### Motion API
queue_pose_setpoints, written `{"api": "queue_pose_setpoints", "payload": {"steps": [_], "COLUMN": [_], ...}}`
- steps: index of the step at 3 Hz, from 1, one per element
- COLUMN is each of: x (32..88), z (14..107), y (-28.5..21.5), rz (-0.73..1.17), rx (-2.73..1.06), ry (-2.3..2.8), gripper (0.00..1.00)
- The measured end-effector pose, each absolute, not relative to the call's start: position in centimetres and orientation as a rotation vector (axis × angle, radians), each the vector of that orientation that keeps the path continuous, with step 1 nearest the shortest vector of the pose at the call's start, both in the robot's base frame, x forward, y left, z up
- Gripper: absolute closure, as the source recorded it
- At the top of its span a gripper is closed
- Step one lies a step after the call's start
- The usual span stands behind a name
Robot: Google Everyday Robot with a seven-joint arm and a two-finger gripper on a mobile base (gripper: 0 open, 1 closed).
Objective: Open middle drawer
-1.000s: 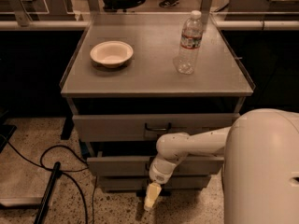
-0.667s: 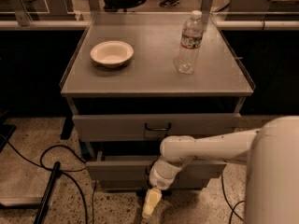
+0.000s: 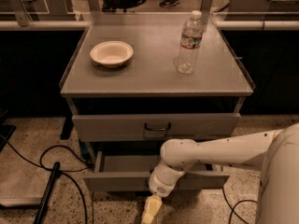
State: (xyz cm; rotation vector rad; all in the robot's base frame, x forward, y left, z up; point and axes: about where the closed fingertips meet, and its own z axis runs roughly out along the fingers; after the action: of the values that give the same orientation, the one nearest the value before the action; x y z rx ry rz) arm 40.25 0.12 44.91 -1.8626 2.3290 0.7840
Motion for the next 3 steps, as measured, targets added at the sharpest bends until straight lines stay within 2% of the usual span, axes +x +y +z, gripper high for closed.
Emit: {"api": "queue_pose_setpoints", "payload": {"steps": [2, 3], "x": [38.1, 35.1], "z": [41.7, 41.8], "y": [-0.6, -1.4], "rz": [0.805, 0.866], "rx": [-1.89, -1.967], "ry": [2.428, 2.475], "gripper": [0.0, 0.0]}}
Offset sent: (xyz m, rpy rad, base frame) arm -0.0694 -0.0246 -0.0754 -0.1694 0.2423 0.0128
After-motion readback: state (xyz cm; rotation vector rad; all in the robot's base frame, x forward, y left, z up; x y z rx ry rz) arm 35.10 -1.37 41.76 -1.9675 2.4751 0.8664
